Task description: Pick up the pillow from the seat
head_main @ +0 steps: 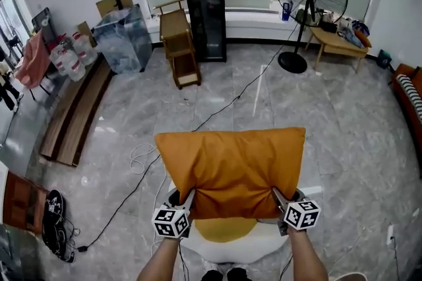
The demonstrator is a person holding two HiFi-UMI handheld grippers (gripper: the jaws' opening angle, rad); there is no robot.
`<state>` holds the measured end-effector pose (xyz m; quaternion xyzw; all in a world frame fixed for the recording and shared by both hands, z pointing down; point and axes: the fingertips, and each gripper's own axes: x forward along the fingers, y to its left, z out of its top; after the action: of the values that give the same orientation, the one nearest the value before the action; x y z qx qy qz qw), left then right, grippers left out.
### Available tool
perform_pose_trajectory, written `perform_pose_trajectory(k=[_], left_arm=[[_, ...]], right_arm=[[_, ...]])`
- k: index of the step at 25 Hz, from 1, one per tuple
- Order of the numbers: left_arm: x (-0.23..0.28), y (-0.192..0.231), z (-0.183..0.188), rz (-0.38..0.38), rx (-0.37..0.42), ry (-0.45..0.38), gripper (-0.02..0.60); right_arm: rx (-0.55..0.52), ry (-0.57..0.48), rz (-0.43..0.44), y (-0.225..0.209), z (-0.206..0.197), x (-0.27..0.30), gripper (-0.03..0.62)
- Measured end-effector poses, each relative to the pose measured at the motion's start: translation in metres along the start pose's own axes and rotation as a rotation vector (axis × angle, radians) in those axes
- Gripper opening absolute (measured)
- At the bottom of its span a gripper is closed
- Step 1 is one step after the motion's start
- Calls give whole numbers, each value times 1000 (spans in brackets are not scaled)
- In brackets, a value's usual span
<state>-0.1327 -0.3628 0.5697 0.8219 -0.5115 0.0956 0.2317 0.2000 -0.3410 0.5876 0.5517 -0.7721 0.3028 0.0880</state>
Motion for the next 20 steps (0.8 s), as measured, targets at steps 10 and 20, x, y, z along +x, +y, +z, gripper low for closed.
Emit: perform_pose_trajectory(k=[10, 20], left_arm=[[-94, -57, 95, -54, 11, -164, 172], [-134, -87, 144, -85, 61, -275, 175]], right_arm=[[-75, -175, -13, 62, 82, -107, 199], [-117, -298, -15, 88, 124, -157, 199]])
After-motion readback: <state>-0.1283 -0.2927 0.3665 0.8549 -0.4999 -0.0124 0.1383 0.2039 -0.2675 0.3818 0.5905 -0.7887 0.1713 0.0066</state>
